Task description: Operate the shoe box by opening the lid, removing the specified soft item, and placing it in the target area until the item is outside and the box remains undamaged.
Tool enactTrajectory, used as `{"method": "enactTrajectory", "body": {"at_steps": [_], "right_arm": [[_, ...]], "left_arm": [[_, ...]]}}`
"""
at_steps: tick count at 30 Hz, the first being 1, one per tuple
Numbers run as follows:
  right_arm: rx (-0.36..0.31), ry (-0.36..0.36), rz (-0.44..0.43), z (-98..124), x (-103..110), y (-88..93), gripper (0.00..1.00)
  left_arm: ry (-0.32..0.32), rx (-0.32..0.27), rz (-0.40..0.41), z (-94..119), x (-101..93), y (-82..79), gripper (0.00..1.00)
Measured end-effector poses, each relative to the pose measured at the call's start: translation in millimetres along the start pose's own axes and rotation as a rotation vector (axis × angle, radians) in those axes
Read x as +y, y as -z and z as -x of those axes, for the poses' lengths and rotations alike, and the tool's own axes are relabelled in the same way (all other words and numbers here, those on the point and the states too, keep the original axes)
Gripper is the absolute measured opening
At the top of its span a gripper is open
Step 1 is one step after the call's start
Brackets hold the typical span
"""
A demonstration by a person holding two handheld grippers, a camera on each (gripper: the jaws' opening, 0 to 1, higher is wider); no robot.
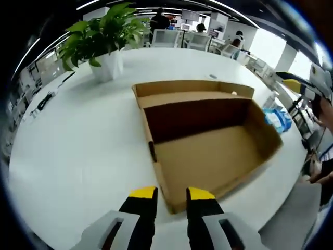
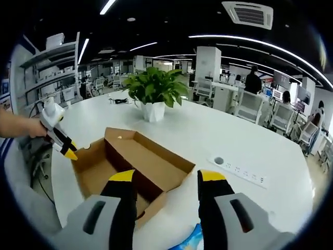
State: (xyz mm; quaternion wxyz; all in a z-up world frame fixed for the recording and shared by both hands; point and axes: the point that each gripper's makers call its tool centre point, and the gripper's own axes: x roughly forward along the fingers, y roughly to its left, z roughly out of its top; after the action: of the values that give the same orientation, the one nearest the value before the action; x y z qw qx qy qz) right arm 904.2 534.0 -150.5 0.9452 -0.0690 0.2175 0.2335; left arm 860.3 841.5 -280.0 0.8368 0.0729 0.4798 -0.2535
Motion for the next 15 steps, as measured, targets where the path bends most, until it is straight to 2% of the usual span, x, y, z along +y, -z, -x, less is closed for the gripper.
{"method": "enactTrajectory", "body": {"at_steps": [15], "right_arm": [[0.023, -0.002, -0.032, -40, -21, 5.5, 0.42]], "left_arm": [[-0.045, 0.039, -0.01, -12, 2.8, -1.2, 0.18]]}}
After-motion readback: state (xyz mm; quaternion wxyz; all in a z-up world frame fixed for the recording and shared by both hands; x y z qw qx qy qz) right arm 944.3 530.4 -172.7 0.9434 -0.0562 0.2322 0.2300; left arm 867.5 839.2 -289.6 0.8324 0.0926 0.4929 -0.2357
